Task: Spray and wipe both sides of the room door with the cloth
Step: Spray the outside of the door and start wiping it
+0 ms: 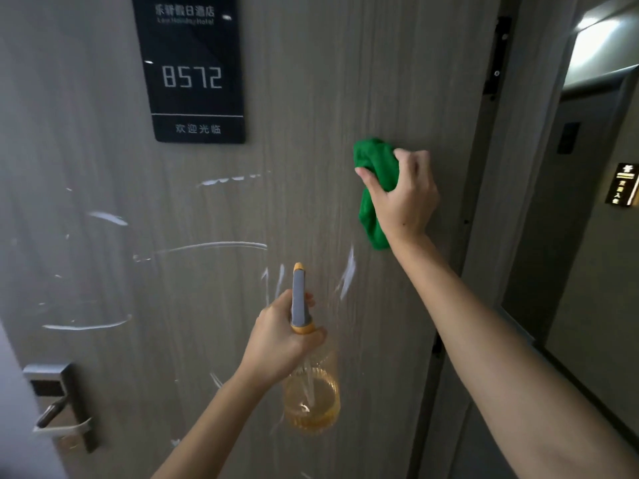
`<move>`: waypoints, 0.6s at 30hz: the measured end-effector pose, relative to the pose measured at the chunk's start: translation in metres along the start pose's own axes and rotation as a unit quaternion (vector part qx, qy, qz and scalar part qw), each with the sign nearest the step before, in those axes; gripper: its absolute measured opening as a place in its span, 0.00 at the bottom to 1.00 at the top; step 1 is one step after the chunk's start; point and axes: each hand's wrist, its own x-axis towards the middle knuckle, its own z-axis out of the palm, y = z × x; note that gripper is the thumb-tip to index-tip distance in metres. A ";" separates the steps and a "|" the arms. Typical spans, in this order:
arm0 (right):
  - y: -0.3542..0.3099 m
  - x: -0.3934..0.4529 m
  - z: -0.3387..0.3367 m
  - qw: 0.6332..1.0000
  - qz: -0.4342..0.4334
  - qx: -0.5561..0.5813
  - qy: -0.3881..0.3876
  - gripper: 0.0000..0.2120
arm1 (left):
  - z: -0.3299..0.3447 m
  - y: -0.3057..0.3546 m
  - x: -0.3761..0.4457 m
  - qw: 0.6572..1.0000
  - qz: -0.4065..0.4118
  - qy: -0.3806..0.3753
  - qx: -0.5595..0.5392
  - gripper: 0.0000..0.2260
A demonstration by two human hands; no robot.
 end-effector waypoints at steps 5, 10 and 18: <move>-0.043 0.027 0.036 0.999 -0.044 -0.004 -0.019 0.25 | -0.042 0.003 0.008 0.999 -0.009 0.028 -0.025 0.16; -0.042 0.020 0.049 0.996 -0.087 -0.029 0.007 0.23 | -0.073 0.002 0.030 0.998 0.008 0.065 -0.015 0.13; -0.041 0.018 0.051 0.995 -0.092 -0.044 0.019 0.21 | -0.081 0.009 0.058 0.994 0.041 0.097 -0.041 0.16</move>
